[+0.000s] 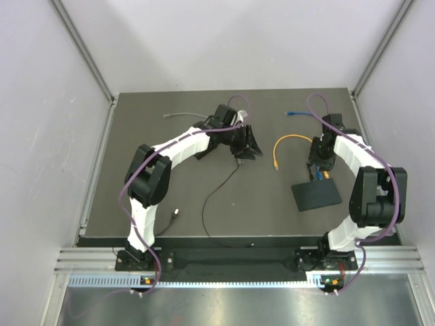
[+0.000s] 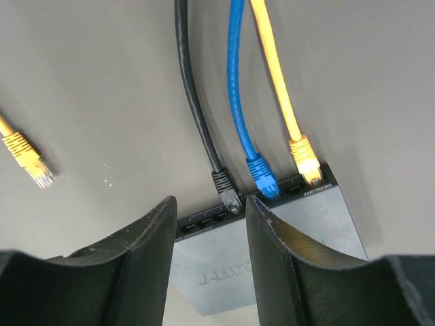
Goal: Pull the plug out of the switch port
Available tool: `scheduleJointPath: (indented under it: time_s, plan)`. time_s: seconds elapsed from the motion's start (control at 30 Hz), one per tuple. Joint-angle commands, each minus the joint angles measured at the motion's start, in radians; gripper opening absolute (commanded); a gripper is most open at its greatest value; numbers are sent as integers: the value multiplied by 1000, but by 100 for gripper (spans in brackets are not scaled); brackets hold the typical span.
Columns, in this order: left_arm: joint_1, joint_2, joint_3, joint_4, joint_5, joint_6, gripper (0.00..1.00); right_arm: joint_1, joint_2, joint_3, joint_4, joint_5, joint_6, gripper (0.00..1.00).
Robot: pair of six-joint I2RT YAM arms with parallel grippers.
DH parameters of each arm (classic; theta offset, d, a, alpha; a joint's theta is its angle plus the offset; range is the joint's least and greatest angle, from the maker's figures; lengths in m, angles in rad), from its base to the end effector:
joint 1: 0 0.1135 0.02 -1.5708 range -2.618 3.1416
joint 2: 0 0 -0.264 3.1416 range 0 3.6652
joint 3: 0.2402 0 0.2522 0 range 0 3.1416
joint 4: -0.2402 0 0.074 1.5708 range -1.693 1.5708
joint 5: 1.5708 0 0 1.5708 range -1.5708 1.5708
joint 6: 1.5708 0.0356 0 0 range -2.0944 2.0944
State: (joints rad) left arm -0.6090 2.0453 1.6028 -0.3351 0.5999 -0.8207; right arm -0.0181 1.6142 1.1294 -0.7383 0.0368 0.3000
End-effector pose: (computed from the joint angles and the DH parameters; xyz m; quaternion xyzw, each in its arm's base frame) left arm 0.3669 -0.2804 0.2251 0.0204 0.8883 -0.4477 0.1000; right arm 0.3134 -0.0070 0.2132 0.1591 0.9718 0.0064 0.1738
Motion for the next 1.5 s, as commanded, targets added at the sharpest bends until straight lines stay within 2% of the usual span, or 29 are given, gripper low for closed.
scheduleJointPath:
  time_s: [0.0, 0.2, 0.3, 0.77, 1.03, 1.13, 1.27, 1.47]
  plan:
    - [9, -10, 58, 77, 118, 12, 49, 10, -2, -28, 42, -5, -38, 45]
    - [9, 36, 88, 129, 216, 8, 49, 10, 38, -39, 50, 15, -71, 43]
    - [8, 59, 88, 165, 251, -17, 48, 55, 46, -42, 47, 32, -75, 42]
    - [9, 84, 69, 242, 285, -58, 48, 73, 81, -31, 22, 133, -82, 41]
    - [8, 90, 55, 281, 293, -86, 48, 72, 95, -56, 42, 110, -82, 40]
    - [8, 87, 46, 280, 294, -87, 48, 73, 111, -48, 43, 100, -76, 37]
    - [9, 78, 28, 281, 296, -86, 48, 75, 122, -34, 46, 92, -59, 27]
    - [9, 69, -10, 309, 296, -100, 48, 108, 135, -5, 33, 74, -16, 22]
